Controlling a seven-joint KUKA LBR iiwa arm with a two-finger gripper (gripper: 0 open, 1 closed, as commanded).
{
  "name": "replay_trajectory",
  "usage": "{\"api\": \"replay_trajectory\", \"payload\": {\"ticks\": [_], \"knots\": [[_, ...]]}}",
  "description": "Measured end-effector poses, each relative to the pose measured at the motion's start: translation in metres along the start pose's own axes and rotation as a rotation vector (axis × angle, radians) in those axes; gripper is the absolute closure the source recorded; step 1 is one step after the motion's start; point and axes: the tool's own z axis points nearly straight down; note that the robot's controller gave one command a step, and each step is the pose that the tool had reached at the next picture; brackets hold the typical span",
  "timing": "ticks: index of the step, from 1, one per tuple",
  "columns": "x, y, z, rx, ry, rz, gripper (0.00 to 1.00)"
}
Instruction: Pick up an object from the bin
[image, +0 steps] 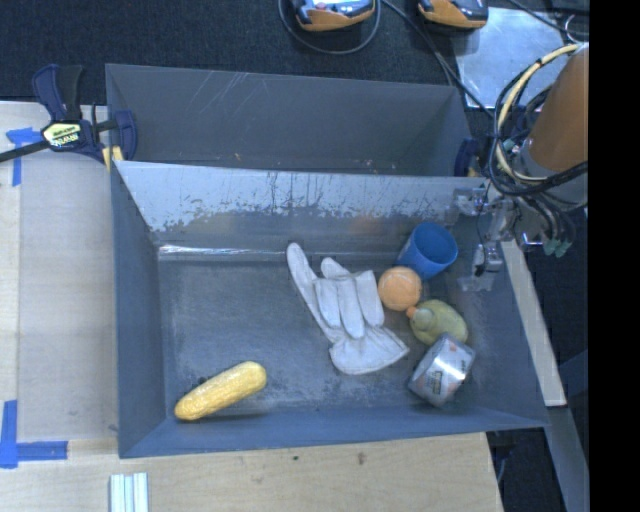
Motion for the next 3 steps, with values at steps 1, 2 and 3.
{"api": "replay_trajectory", "payload": {"ticks": [1,2,3], "knots": [[-0.001,0.001,-0.005,0.001,-0.008,-0.002,0.0],[0.009,0.005,0.034,0.003,-0.015,-0.018,0.0],[0.019,0.026,0.103,0.001,-0.012,0.046,0.0]]}}
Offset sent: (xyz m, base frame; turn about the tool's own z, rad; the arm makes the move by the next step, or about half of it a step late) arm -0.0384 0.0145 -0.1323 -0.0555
